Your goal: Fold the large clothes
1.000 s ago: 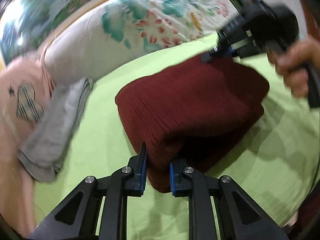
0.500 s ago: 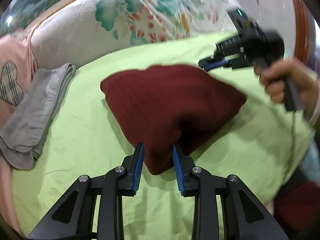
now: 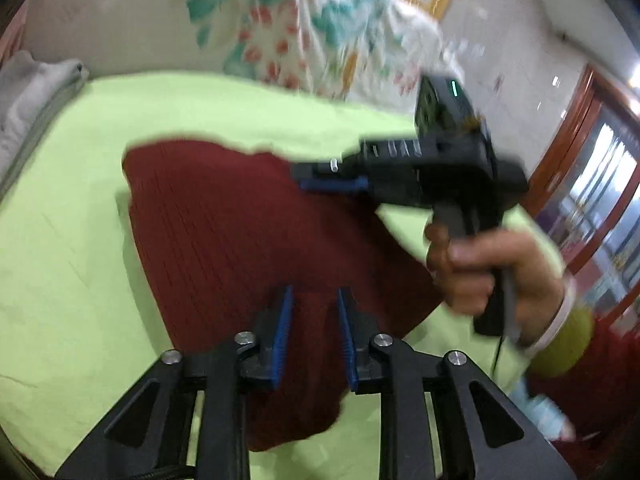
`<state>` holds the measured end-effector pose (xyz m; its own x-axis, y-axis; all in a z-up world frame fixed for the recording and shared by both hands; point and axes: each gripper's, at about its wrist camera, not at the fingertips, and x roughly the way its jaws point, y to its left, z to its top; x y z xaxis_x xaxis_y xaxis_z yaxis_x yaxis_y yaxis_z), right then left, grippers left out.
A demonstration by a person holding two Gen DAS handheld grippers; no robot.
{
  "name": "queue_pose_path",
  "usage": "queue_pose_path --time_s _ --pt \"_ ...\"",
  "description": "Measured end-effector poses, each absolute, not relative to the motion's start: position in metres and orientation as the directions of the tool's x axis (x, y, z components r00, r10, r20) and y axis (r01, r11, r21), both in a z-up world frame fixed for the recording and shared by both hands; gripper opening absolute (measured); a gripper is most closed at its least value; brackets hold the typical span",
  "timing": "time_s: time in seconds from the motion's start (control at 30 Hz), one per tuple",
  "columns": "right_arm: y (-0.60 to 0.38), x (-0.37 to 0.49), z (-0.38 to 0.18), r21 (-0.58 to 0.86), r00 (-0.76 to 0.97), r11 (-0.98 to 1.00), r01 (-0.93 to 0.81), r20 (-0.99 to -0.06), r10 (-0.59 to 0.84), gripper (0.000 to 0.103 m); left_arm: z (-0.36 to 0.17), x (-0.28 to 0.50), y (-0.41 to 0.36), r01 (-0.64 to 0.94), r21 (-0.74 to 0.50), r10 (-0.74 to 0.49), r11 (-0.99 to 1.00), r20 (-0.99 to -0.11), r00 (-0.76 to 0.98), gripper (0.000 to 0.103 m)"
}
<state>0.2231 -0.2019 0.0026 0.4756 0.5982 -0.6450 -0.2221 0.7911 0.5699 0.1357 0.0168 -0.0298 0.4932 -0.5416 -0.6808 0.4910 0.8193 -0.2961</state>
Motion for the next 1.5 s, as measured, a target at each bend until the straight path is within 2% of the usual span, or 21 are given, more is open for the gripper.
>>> queue_pose_path --time_s 0.07,0.1,0.2,0.37,0.4,0.47,0.5,0.53,0.6,0.67,0.77,0.8,0.87,0.9,1.03,1.13,1.27,1.33,1.5 --pt "-0.209 0.236 -0.017 0.533 0.476 0.827 -0.180 -0.688 0.547 0.001 -0.045 0.140 0.015 0.476 -0.319 -0.545 0.820 -0.691 0.475 0.010" --pt "-0.213 0.241 -0.023 0.532 0.472 0.830 -0.168 -0.696 0.542 0.000 -0.050 0.142 0.014 0.469 -0.344 -0.559 0.813 -0.684 0.468 0.009" --pt "-0.220 0.251 -0.027 0.556 0.482 0.816 -0.159 -0.677 0.556 0.000 -0.055 0.150 0.009 0.449 -0.362 -0.560 0.817 -0.686 0.465 0.006" --pt "-0.222 0.226 -0.003 0.534 0.505 0.826 -0.179 -0.670 0.543 0.003 -0.056 0.149 0.010 0.438 -0.366 -0.558 0.821 -0.680 0.476 0.005" --pt "-0.227 0.215 0.003 0.545 0.515 0.819 -0.182 -0.656 0.551 0.006 -0.056 0.150 0.014 0.432 -0.378 -0.563 0.819 -0.676 0.475 0.005" --pt "-0.243 0.185 0.013 0.555 0.550 0.810 -0.188 -0.624 0.555 0.027 -0.052 0.143 0.020 0.412 -0.405 -0.572 0.816 -0.664 0.481 0.005" --pt "-0.250 0.170 0.015 0.555 0.565 0.810 -0.189 -0.613 0.552 0.047 -0.046 0.142 0.024 0.402 -0.412 -0.572 0.818 -0.657 0.491 0.005" --pt "-0.259 0.150 0.018 0.551 0.582 0.812 -0.194 -0.602 0.548 0.053 -0.041 0.137 0.028 0.397 -0.413 -0.571 0.819 -0.646 0.506 0.005" --pt "-0.267 0.127 0.016 0.541 0.575 0.818 -0.196 -0.612 0.543 0.053 -0.029 0.126 0.036 0.393 -0.401 -0.561 0.827 -0.628 0.540 0.005" --pt "-0.274 0.108 0.009 0.548 0.557 0.815 -0.188 -0.624 0.548 0.053 -0.024 0.117 0.042 0.398 -0.388 -0.555 0.831 -0.615 0.560 0.011" --pt "-0.273 0.098 -0.003 0.527 0.527 0.831 -0.178 -0.662 0.533 0.053 -0.028 0.111 0.045 0.404 -0.364 -0.541 0.839 -0.628 0.559 0.012" --pt "-0.271 0.099 -0.009 0.520 0.515 0.837 -0.174 -0.676 0.527 0.050 -0.030 0.110 0.045 0.404 -0.364 -0.542 0.839 -0.629 0.557 0.012" --pt "-0.265 0.104 -0.018 0.536 0.481 0.825 -0.178 -0.684 0.548 0.027 -0.030 0.107 0.045 0.408 -0.372 -0.550 0.834 -0.625 0.554 0.012" --pt "-0.264 0.106 -0.019 0.536 0.474 0.825 -0.179 -0.687 0.550 0.008 -0.030 0.106 0.044 0.411 -0.369 -0.550 0.834 -0.626 0.553 0.011" --pt "-0.272 0.102 0.005 0.500 0.540 0.840 -0.210 -0.657 0.526 0.008 -0.029 0.099 0.034 0.448 -0.322 -0.541 0.834 -0.640 0.546 0.010" --pt "-0.277 0.108 -0.001 0.479 0.517 0.855 -0.198 -0.691 0.506 0.008 -0.046 0.105 0.023 0.459 -0.275 -0.504 0.845 -0.696 0.511 0.010" --pt "-0.276 0.112 -0.018 0.494 0.483 0.856 -0.153 -0.718 0.501 0.016 -0.063 0.111 0.015 0.457 -0.283 -0.502 0.843 -0.720 0.480 0.009" --pt "-0.278 0.107 -0.011 0.498 0.512 0.855 -0.143 -0.702 0.495 0.021 -0.059 0.108 0.014 0.461 -0.268 -0.492 0.846 -0.726 0.480 0.009" --pt "-0.280 0.103 0.028 0.475 0.617 0.860 -0.185 -0.625 0.478 0.021 -0.028 0.097 0.025 0.482 -0.259 -0.504 0.837 -0.708 0.495 0.013"
